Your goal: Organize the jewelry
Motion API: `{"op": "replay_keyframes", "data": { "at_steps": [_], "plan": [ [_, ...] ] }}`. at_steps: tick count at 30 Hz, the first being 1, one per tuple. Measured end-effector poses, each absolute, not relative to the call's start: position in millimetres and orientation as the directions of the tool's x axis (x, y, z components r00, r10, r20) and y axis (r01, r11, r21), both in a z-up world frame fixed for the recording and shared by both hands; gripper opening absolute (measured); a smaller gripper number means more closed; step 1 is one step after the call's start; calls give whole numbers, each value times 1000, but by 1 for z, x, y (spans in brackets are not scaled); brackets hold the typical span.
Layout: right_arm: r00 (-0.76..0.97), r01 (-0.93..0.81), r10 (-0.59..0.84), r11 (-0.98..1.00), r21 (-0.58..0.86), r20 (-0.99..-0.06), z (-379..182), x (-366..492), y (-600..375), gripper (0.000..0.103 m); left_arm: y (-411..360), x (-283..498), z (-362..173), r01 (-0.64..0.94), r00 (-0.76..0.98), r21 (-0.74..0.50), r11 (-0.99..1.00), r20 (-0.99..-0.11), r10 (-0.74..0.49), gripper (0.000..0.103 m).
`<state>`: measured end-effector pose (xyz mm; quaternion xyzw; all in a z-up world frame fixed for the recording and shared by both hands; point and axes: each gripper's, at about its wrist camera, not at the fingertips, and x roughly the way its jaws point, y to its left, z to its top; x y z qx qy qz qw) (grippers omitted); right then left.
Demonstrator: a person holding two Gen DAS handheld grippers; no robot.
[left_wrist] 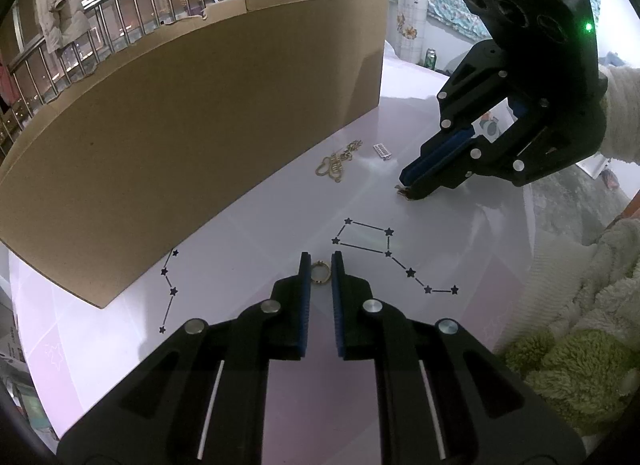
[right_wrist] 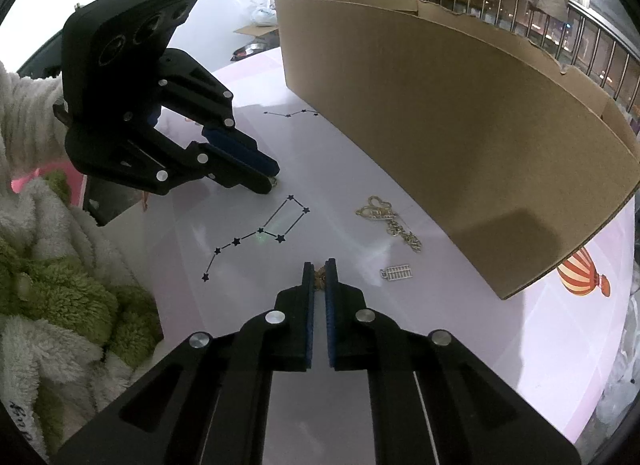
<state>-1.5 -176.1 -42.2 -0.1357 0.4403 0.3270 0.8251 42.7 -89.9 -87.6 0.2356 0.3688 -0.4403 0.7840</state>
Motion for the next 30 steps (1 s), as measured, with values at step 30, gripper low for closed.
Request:
{"op": "replay_keyframes", "data": {
  "at_steps": [30],
  "plan": [
    [415, -645, 418, 761, 63, -808, -38, -5, -183, 5, -90, 42, -87, 857, 344, 45, 513, -791, -506, 19]
  ]
}}
